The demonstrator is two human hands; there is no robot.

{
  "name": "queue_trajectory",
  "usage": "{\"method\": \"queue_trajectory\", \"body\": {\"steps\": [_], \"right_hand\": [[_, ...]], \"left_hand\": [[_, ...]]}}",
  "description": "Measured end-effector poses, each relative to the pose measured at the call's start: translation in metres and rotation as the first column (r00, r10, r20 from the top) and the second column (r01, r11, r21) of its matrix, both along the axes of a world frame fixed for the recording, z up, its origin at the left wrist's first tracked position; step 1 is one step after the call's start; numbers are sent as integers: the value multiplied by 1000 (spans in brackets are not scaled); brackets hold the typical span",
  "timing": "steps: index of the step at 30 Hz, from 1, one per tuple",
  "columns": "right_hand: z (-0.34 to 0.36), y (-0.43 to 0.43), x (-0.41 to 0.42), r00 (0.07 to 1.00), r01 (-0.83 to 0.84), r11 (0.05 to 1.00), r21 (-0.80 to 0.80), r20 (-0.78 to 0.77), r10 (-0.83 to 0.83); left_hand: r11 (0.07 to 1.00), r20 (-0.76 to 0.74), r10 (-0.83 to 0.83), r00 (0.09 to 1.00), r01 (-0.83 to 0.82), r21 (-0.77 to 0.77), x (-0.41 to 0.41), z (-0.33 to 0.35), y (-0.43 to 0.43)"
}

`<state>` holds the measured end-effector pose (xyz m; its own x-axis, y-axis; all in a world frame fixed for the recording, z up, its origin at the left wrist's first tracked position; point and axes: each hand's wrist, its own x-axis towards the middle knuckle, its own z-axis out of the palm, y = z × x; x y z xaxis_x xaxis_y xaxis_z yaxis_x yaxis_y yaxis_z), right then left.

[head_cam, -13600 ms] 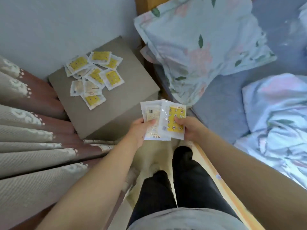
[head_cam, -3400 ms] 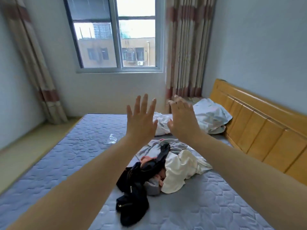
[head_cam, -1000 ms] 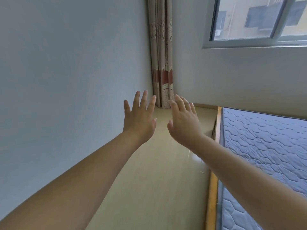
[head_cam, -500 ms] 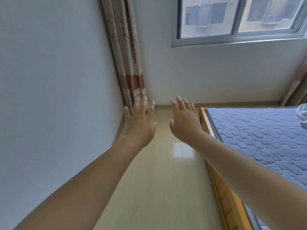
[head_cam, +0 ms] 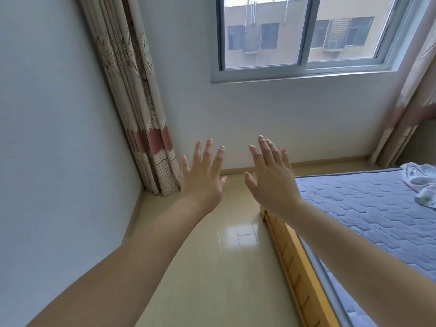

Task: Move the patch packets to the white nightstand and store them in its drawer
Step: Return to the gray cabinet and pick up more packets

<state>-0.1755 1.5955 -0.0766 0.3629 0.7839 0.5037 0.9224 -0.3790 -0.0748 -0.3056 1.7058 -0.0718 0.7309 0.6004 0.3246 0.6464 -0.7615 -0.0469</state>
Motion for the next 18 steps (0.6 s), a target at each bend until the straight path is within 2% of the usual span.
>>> {"method": "queue_trajectory", "body": {"steps": [8,18], "right_hand": [[6,136,164,996,90,990,-108,19,-88],[-41,352,349,986,166,980,-112,-6,-168]], "left_hand": [[998,-45,-62,997,62,-13,157,4,140],[989,-86,-150,985,150,-8,351,-34,365]]}}
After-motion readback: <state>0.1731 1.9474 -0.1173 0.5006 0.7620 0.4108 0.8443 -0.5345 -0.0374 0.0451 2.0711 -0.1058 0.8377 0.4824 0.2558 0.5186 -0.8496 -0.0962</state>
